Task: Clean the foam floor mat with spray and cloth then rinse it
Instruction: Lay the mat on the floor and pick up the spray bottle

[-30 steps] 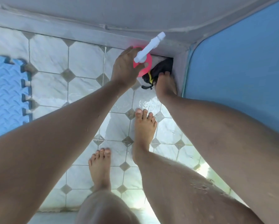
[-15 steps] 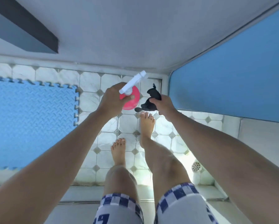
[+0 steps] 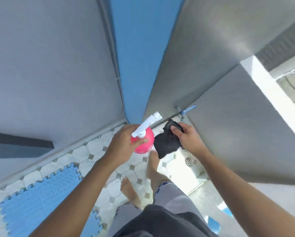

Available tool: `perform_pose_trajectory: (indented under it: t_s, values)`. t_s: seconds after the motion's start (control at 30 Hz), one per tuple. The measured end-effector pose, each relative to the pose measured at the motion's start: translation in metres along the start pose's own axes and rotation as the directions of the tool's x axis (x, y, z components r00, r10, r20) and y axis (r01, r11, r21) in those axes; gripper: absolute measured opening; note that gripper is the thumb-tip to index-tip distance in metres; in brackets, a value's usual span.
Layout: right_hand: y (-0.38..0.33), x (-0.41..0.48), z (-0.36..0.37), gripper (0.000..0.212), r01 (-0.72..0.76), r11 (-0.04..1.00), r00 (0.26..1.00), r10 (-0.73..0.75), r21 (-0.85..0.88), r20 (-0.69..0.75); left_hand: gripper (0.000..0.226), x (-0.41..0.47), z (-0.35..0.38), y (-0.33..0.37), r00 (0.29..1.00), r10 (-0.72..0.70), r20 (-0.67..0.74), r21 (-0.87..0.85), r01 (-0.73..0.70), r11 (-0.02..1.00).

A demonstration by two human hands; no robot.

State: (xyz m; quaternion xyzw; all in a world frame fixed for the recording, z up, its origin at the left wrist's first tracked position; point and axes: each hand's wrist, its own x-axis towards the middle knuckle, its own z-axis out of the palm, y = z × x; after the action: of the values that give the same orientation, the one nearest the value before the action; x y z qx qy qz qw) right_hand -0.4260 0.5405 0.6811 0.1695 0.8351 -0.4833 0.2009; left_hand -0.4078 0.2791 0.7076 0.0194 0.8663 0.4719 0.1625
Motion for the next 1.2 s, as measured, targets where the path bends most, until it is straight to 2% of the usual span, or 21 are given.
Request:
perform_pose_trajectory:
  t_s: [0.17,0.23,0.3,0.4,0.5,0.6,0.7,0.8,0.87,0.93,1.03,1.2]
  values:
    - [-0.008,-0.065,-0.148,0.015,-0.012,0.985,0.963,0.058,0.173,-0.263,0.045,0.041,0.049,0.128,0.97,0.195,0.144,0.036,-0.202,0.979]
    - [-0.006,-0.081,-0.205,0.016,0.018,0.983,0.935,0.047,0.18,-0.351,0.042,0.066,0.075,0.174,0.952,0.245,0.185,0.014,-0.252,0.968]
    - [-0.004,-0.094,-0.259,0.018,0.05,0.986,0.926,0.014,0.16,-0.377,0.04,0.091,0.105,0.221,0.933,0.282,0.222,0.005,-0.291,0.957]
    - [0.005,-0.105,-0.335,0.017,0.096,0.983,0.95,-0.044,0.154,-0.308,0.044,0.124,0.153,0.285,0.895,0.345,0.282,-0.008,-0.357,0.934]
    - [0.019,-0.109,-0.403,0.02,0.115,0.993,0.962,-0.106,0.019,-0.252,0.046,0.154,0.201,0.339,0.878,0.371,0.301,-0.015,-0.385,0.923]
    - [0.042,-0.105,-0.47,0.013,0.116,0.986,0.961,-0.142,-0.119,-0.236,0.042,0.18,0.249,0.383,0.867,0.38,0.322,-0.016,-0.396,0.918]
    - [0.08,-0.085,-0.526,0.021,-0.012,0.928,0.958,-0.096,-0.372,-0.27,0.037,0.202,0.293,0.416,0.851,0.393,0.349,-0.029,-0.409,0.912]
    - [0.128,-0.051,-0.566,0.028,-0.21,0.798,0.959,0.054,-0.566,-0.279,0.034,0.218,0.331,0.436,0.842,0.387,0.376,-0.009,-0.414,0.91]
    - [0.157,-0.034,-0.58,0.031,-0.315,0.754,0.94,0.167,-0.576,-0.296,0.031,0.228,0.352,0.445,0.826,0.393,0.405,-0.004,-0.428,0.904]
    - [0.181,-0.025,-0.589,0.027,-0.373,0.759,0.918,0.221,-0.533,-0.328,0.028,0.237,0.368,0.449,0.819,0.382,0.429,0.017,-0.43,0.903]
    - [0.203,-0.025,-0.599,0.025,-0.388,0.802,0.888,0.193,-0.455,-0.417,0.023,0.248,0.384,0.451,0.821,0.351,0.451,0.023,-0.404,0.915]
    - [0.218,-0.032,-0.607,0.027,-0.282,0.856,0.822,-0.018,-0.434,-0.57,0.017,0.254,0.402,0.454,0.812,0.365,0.456,0.049,-0.433,0.9]
